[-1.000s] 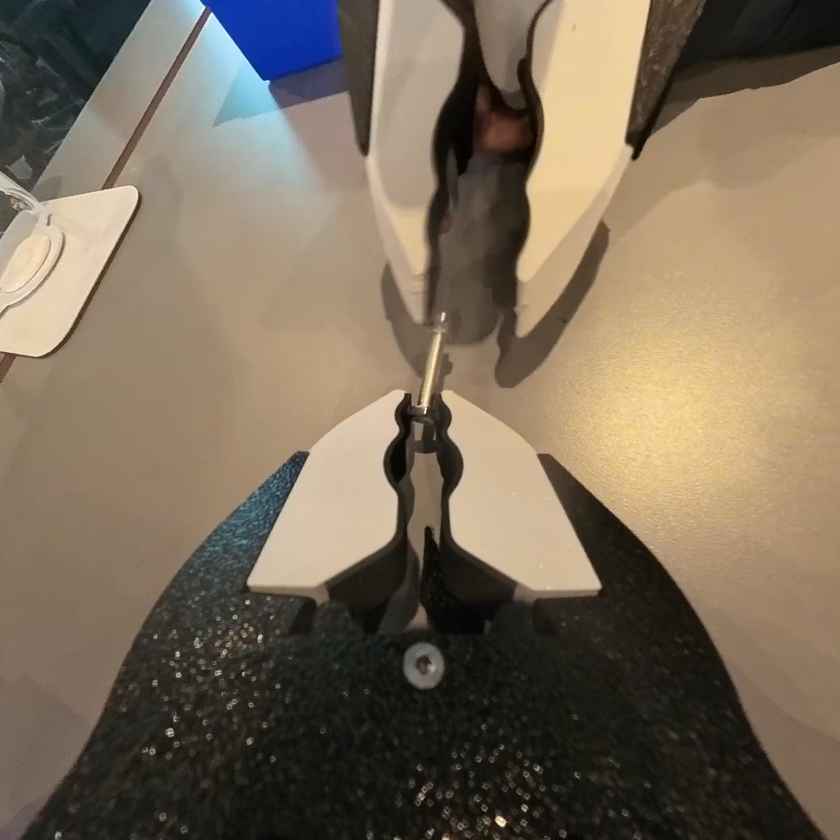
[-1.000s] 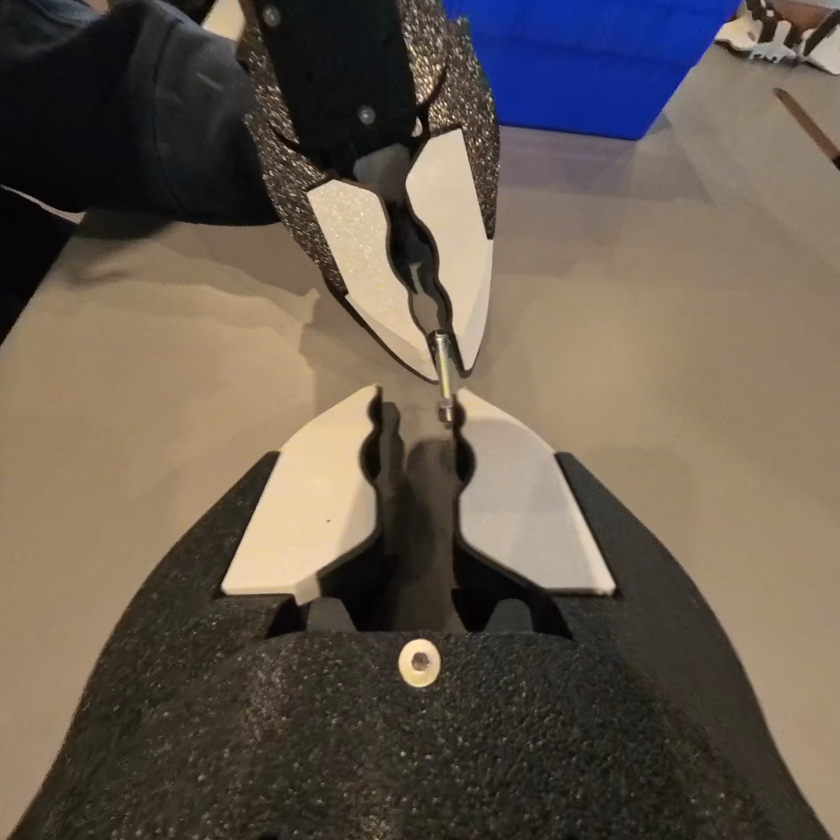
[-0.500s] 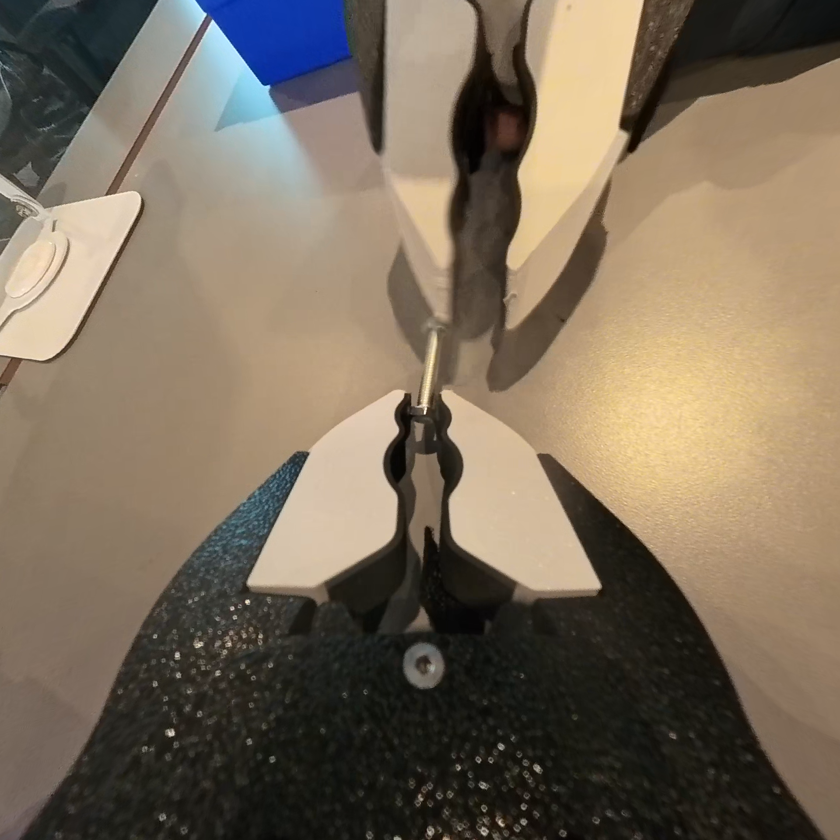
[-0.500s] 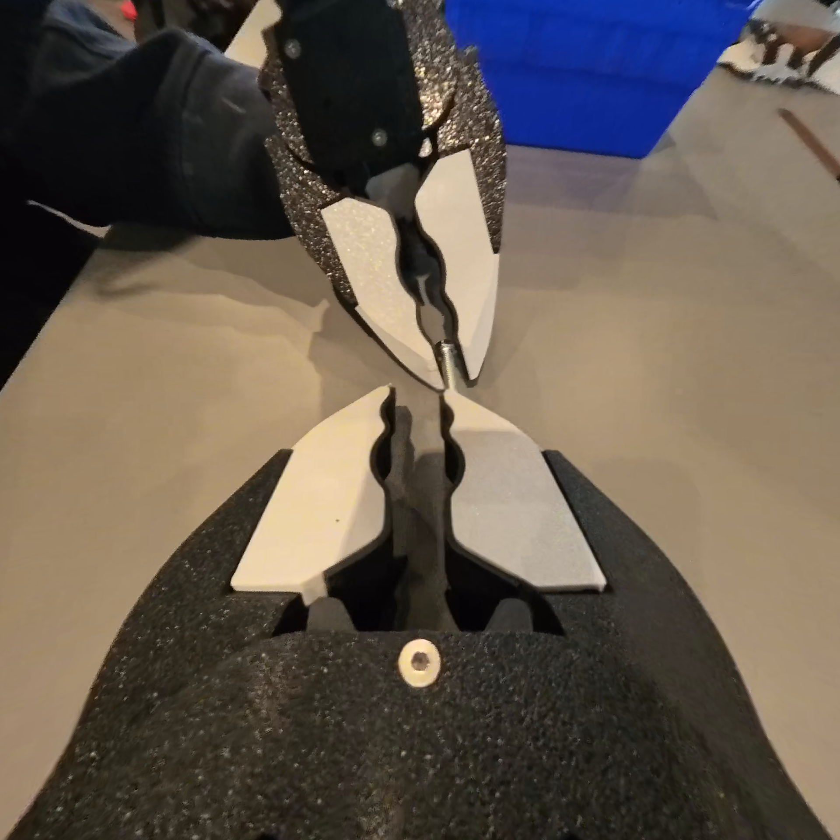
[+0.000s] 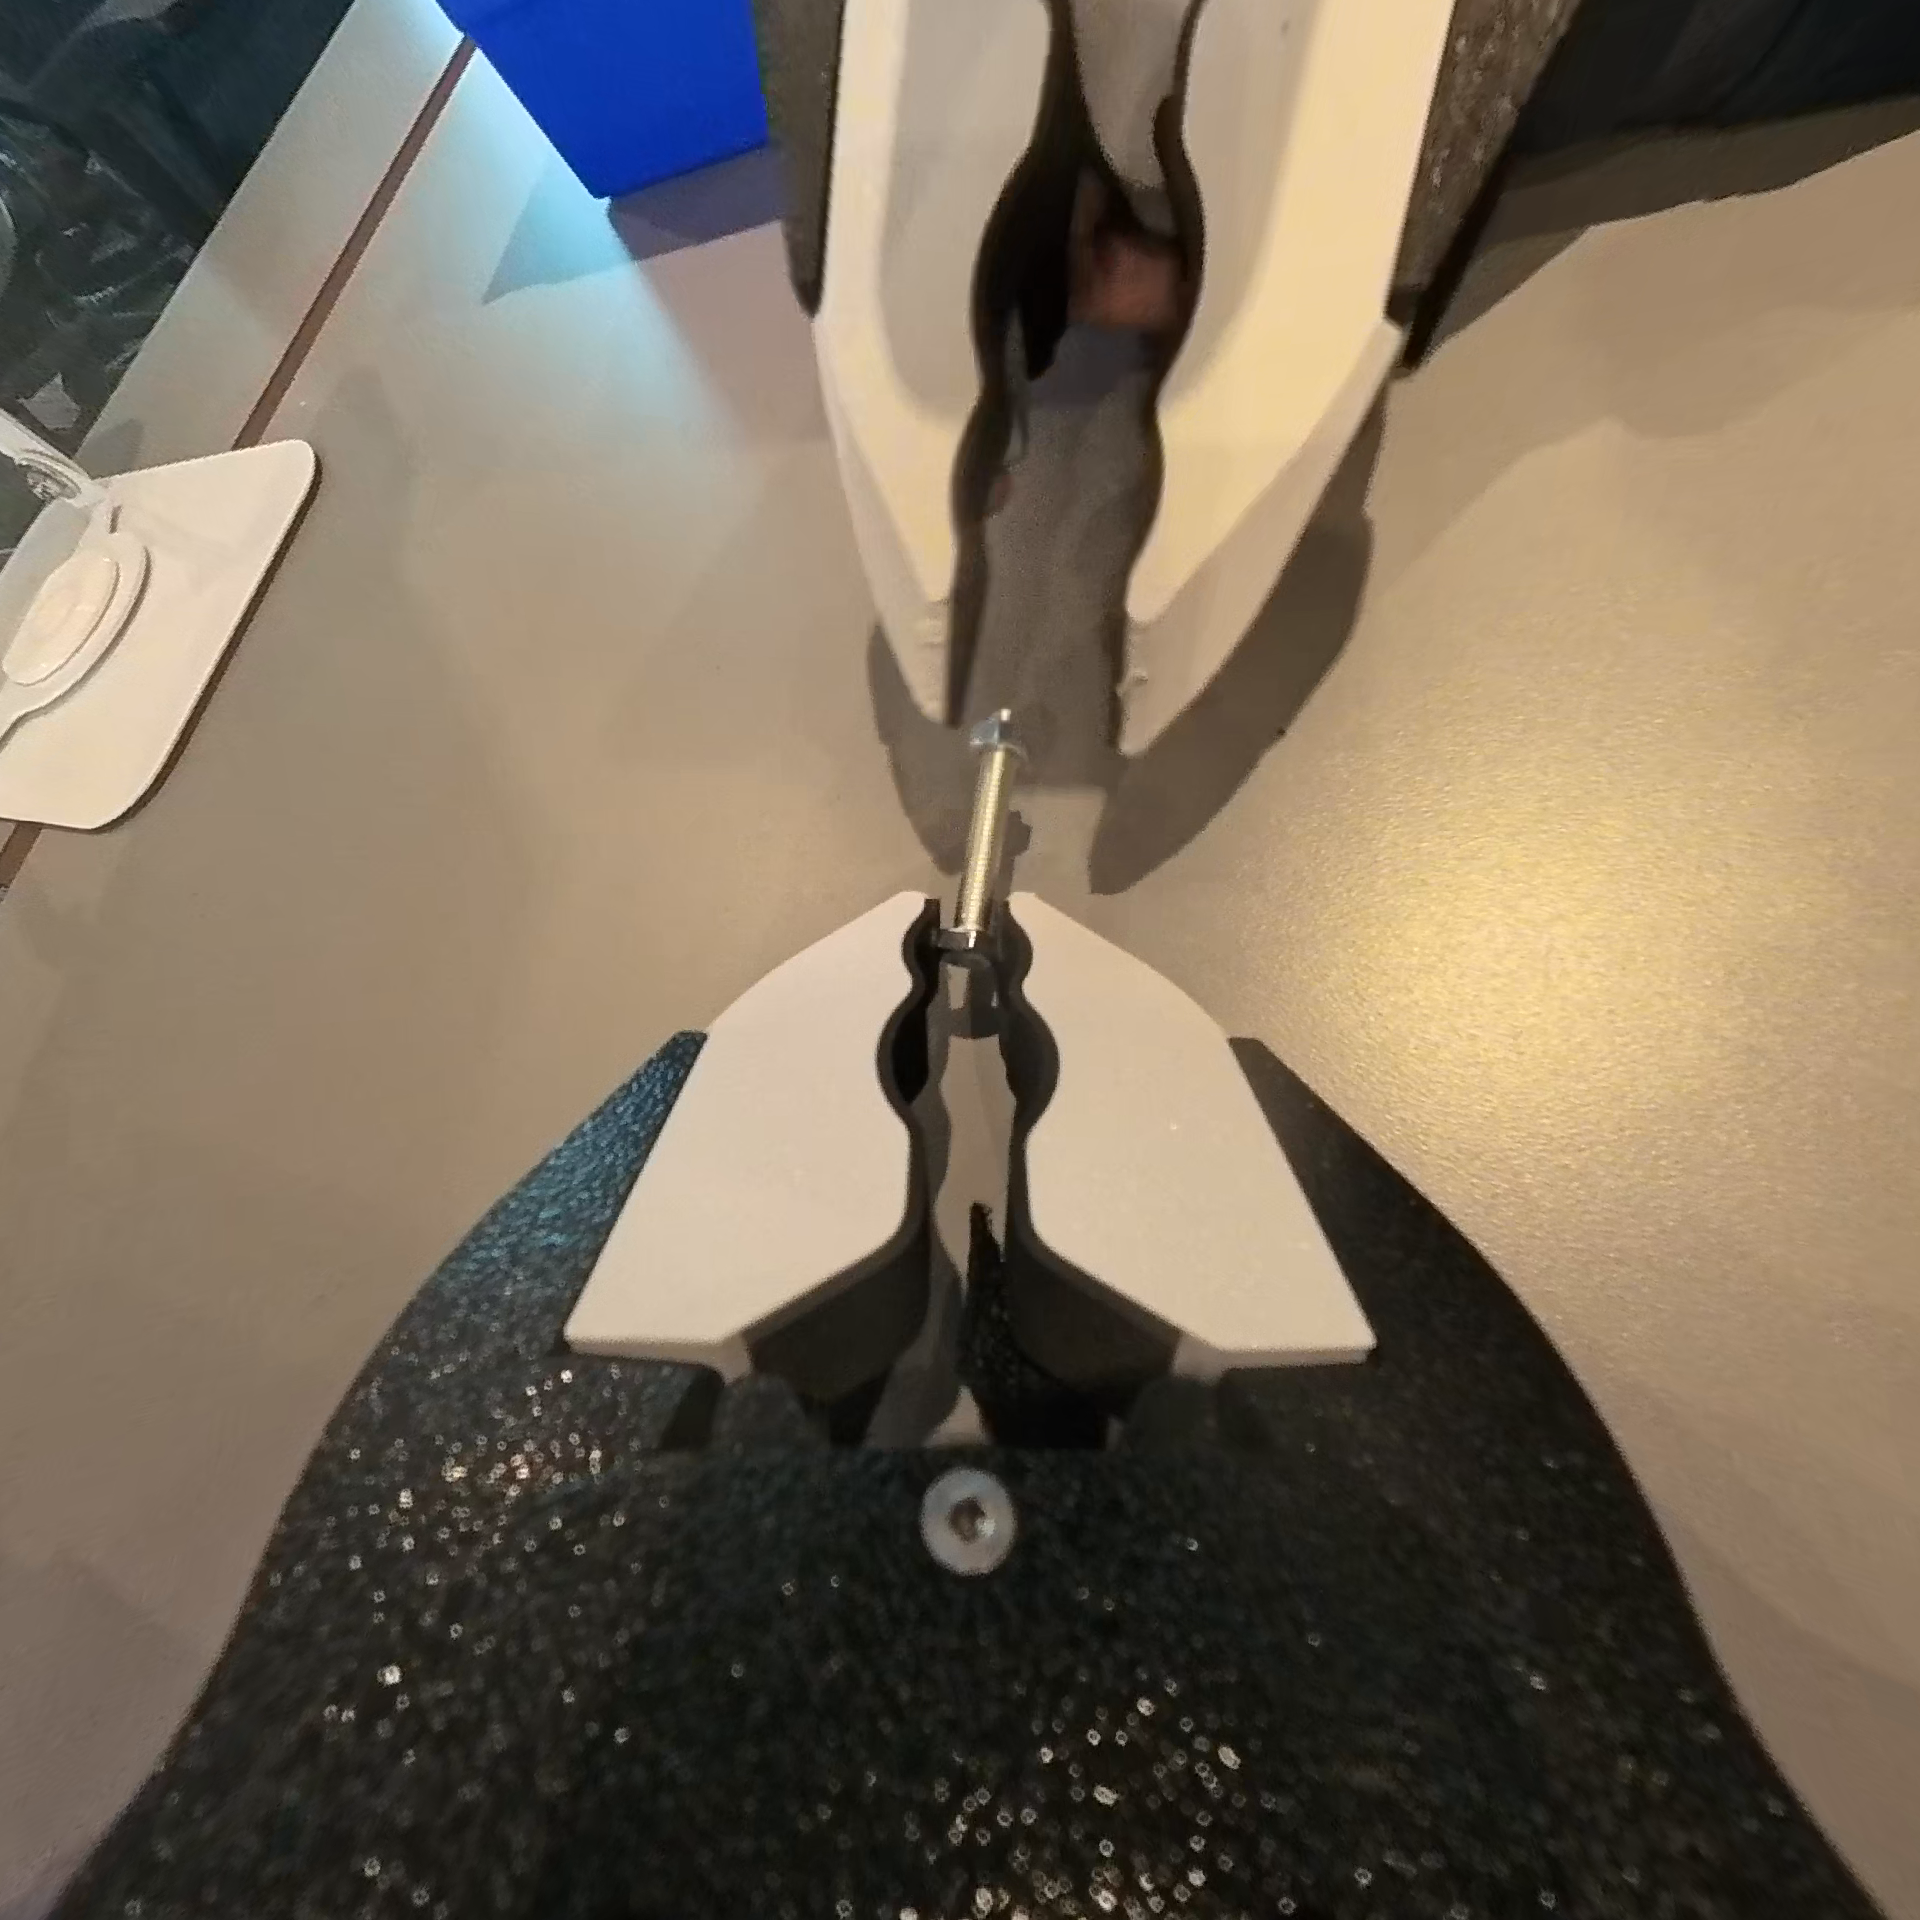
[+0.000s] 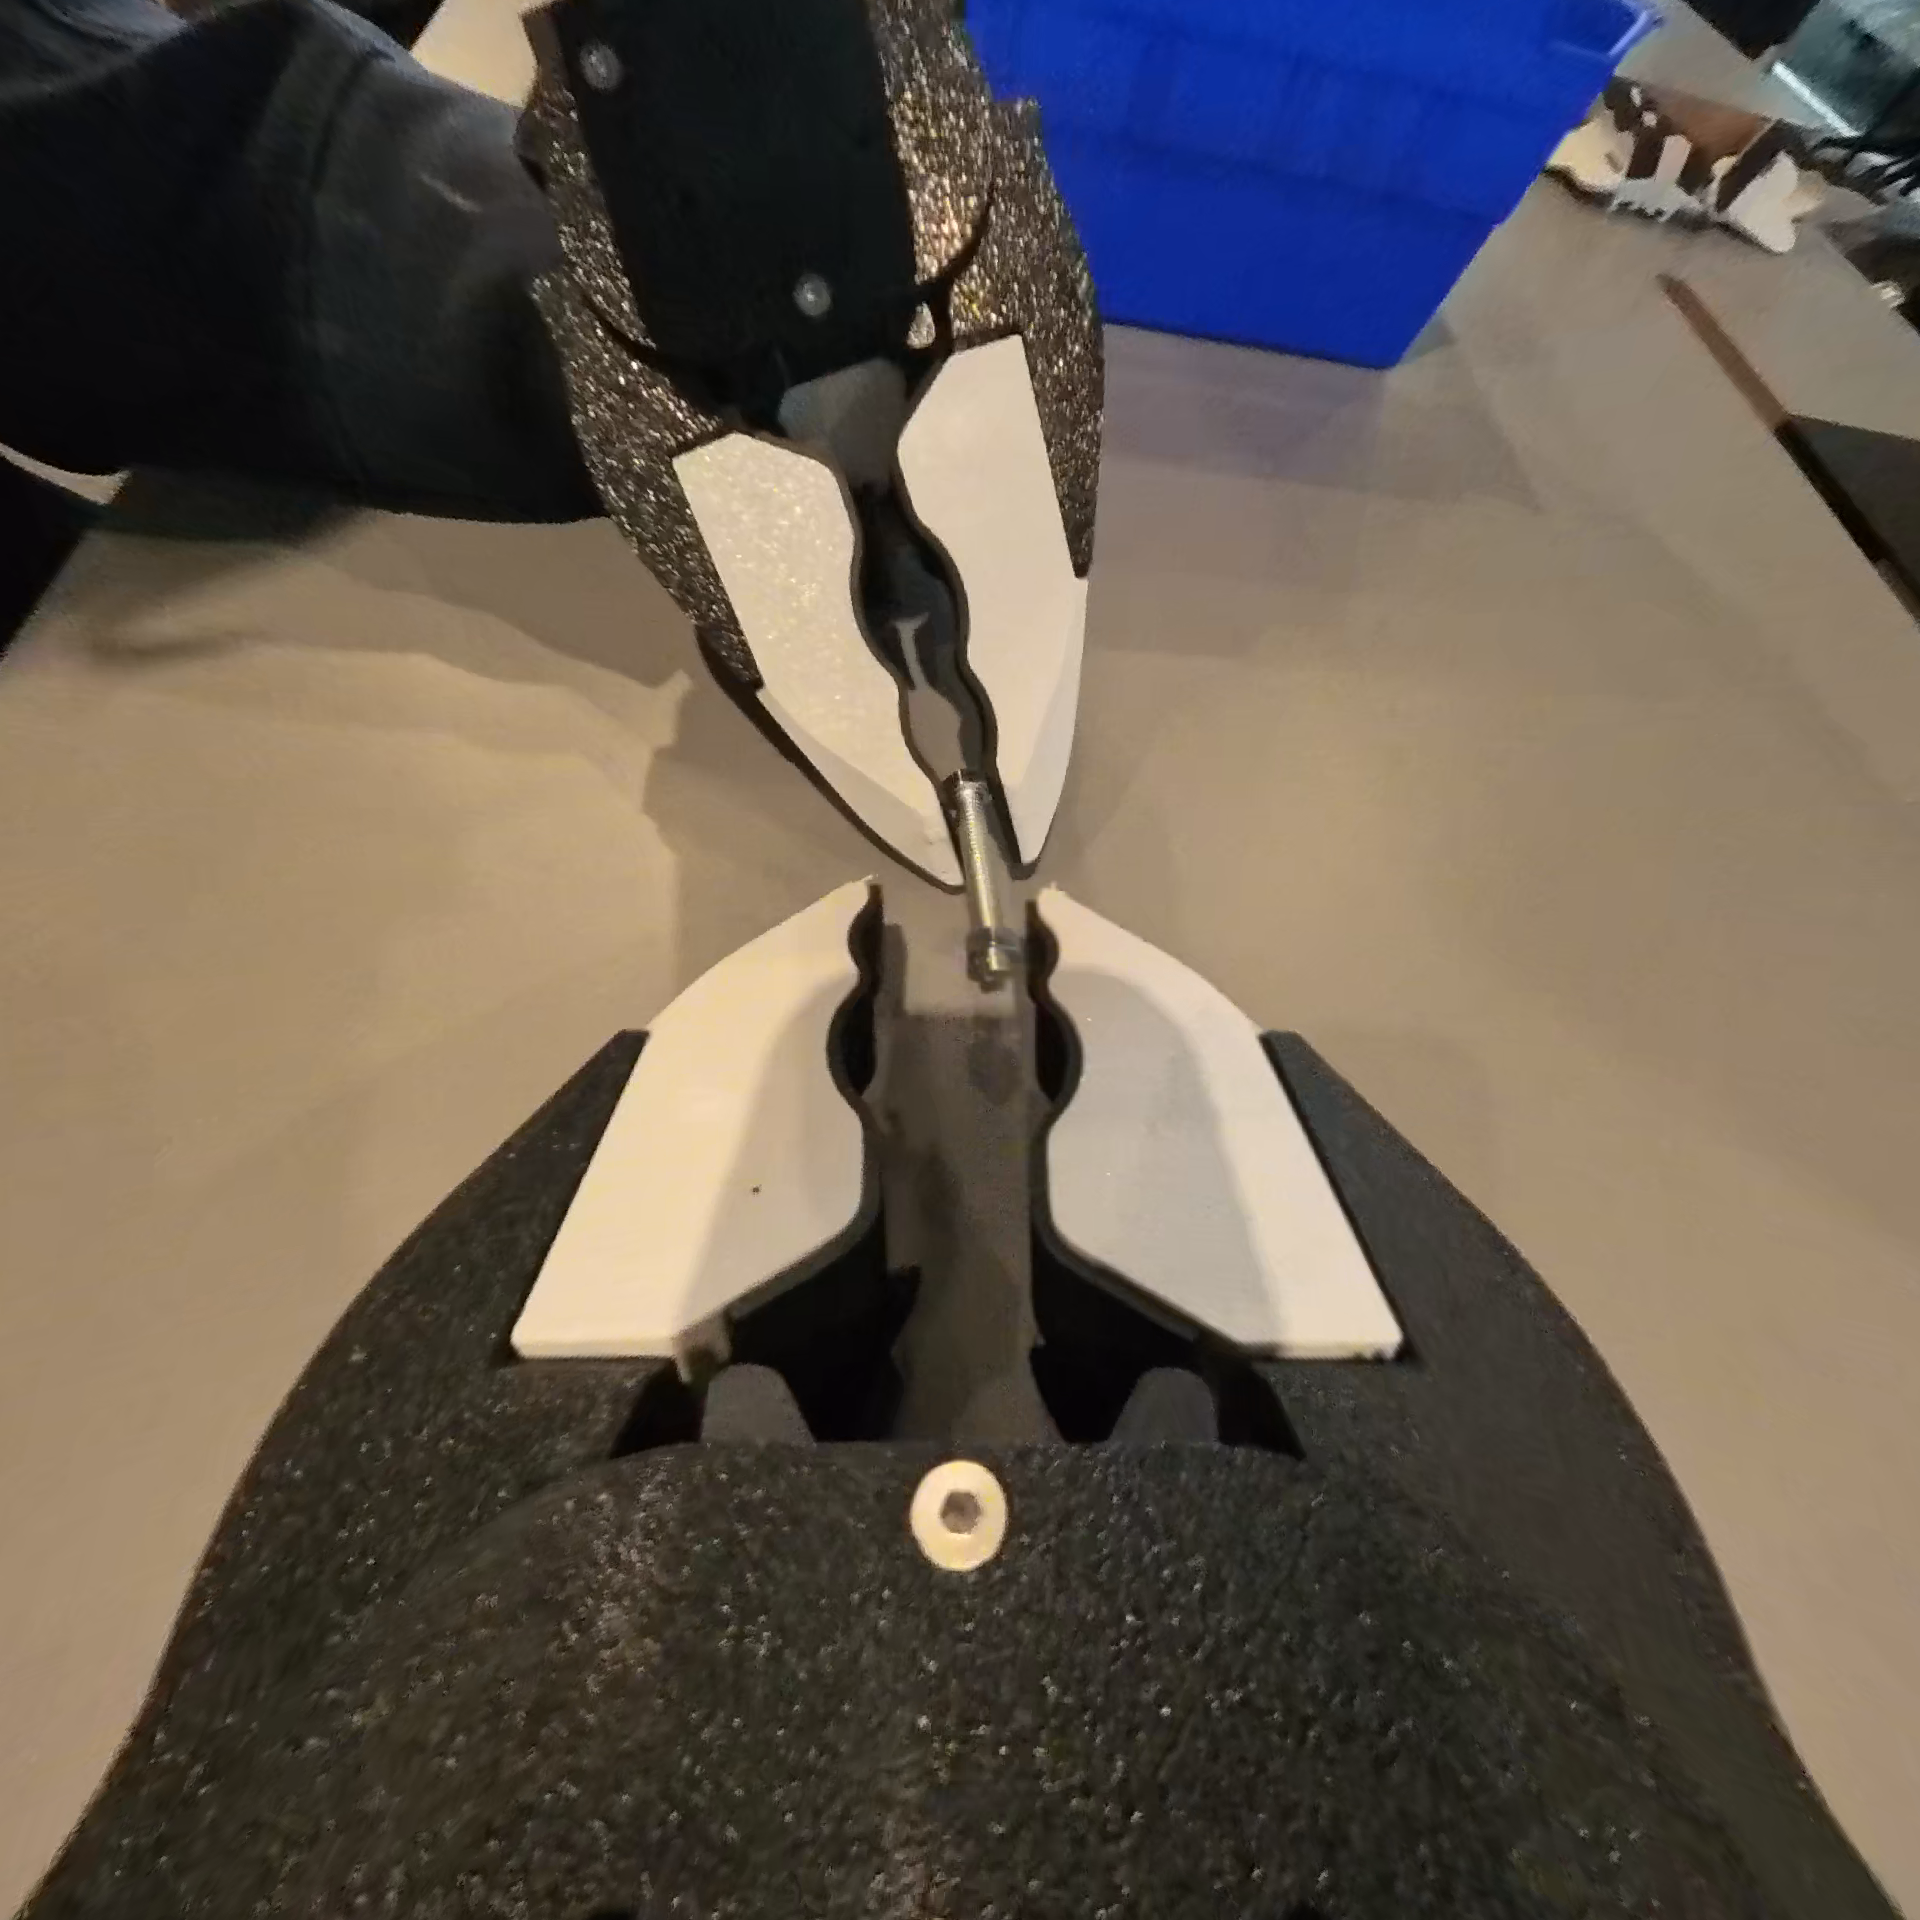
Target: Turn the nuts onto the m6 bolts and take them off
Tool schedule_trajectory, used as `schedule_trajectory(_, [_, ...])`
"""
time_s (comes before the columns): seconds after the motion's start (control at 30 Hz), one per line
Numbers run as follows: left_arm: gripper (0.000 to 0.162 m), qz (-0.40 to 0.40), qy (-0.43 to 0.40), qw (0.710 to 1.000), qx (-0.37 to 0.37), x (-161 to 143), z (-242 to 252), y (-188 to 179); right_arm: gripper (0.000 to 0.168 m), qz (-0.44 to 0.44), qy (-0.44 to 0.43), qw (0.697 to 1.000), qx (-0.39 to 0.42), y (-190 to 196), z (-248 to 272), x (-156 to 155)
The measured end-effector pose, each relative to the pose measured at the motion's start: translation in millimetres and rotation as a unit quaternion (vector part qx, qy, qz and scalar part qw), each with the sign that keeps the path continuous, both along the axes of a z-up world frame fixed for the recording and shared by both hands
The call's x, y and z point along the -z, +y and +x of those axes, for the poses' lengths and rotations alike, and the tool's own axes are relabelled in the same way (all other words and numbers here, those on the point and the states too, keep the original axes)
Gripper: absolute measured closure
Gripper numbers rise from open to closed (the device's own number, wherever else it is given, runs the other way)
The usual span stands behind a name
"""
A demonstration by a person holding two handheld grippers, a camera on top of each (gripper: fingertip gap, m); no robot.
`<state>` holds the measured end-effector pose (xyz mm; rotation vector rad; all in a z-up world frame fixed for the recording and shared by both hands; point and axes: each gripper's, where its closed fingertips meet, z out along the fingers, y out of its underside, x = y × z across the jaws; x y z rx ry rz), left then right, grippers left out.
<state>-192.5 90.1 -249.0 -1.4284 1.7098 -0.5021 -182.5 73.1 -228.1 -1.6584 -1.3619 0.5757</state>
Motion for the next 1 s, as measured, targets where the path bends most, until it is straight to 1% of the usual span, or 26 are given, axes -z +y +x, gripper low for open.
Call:
schedule_trajectory(0.07, [0.152, 0.000, 0.000, 1.000, 0.000, 0.1, 0.0, 0.0, 0.136, 0.002, -0.012, 1.000, 0.002, 0.8, -0.2, 4.6])
schedule_trajectory(0.1, [0.152, 0.000, 0.000, 1.000, 0.001, 0.1, 0.0, -0.2, 0.141, -0.005, -0.017, 1.000, -0.005, -1.7, -0.3, 7.2])
schedule_trajectory(0.13, [0.152, 0.000, 0.000, 1.000, 0.002, 0.0, 0.0, -0.6, 0.149, -0.017, -0.017, 1.000, -0.013, -5.2, -0.3, 7.6])
schedule_trajectory(0.17, [0.152, 0.000, 0.000, 1.000, 0.001, 0.1, -0.1, -0.4, 0.168, -0.034, -0.011, 0.999, -0.034, -11.9, -0.6, 6.1])
schedule_trajectory(0.2, [0.152, 0.000, 0.000, 1.000, 0.001, 0.1, -0.1, -0.3, 0.168, -0.043, -0.001, 0.998, -0.037, -13.4, -0.5, 3.0])
schedule_trajectory(0.27, [0.152, -0.001, 0.000, 1.000, 0.001, 0.2, -0.1, -0.4, 0.166, -0.030, 0.006, 0.999, -0.026, -9.1, 2.2, -0.8])
schedule_trajectory(0.33, [0.152, -0.001, 0.000, 1.000, 0.001, 0.2, -0.1, -0.5, 0.154, -0.005, 0.006, 1.000, -0.008, -2.8, 3.9, -2.3])
schedule_trajectory(0.47, [0.152, -0.002, 0.000, 1.000, 0.001, 0.2, -0.1, -0.5, 0.142, 0.004, -0.007, 1.000, -0.005, -1.6, 1.0, 2.5])
schedule_trajectory(0.5, [0.152, -0.002, 0.000, 1.000, 0.001, 0.2, -0.1, -0.5, 0.147, -0.003, -0.014, 1.000, -0.010, -3.9, 1.0, 5.4])
schedule_trajectory(0.53, [0.152, -0.002, 0.000, 1.000, 0.002, 0.3, -0.1, -0.5, 0.161, -0.016, -0.017, 1.000, -0.020, -7.8, 0.8, 6.5])
schedule_trajectory(0.57, [0.152, -0.003, 0.001, 1.000, 0.002, 0.2, -0.1, -0.6, 0.168, -0.027, -0.015, 0.999, -0.028, -10.5, 0.5, 5.6])
schedule_trajectory(0.63, [0.152, -0.003, 0.001, 1.000, 0.002, 0.3, -0.1, -0.6, 0.168, -0.028, -0.003, 0.999, -0.024, -9.3, 1.3, 1.4])
schedule_trajectory(0.67, [0.152, -0.003, 0.001, 1.000, 0.002, 0.3, -0.1, -0.7, 0.165, -0.019, -0.001, 1.000, -0.017, -6.7, 2.4, 0.1])
schedule_trajectory(0.77, [0.152, -0.004, 0.001, 1.000, 0.002, 0.3, -0.1, -0.8, 0.147, 0.004, -0.004, 1.000, 0.003, 0.1, 3.9, 0.5])
schedule_trajectory(0.83, [0.152, -0.004, 0.001, 1.000, 0.002, 0.2, -0.1, -0.6, 0.141, 0.006, -0.015, 1.000, 0.005, 0.9, 3.2, 4.4])
schedule_trajectory(0.87, [0.152, -0.004, 0.001, 1.000, 0.001, 0.2, 0.0, -0.5, 0.145, 0.002, -0.020, 1.000, 0.001, -0.8, 2.7, 6.3])
schedule_trajectory(0.93, [0.152, -0.005, 0.001, 1.000, 0.000, 0.3, 0.0, -0.3, 0.168, -0.021, -0.019, 0.999, -0.029, -11.1, 0.5, 6.2])
schedule_trajectory(1.0, [0.152, -0.005, 0.001, 1.000, 0.000, 0.3, -0.1, -0.2, 0.168, -0.030, -0.008, 0.999, -0.032, -13.0, -0.1, 2.2])
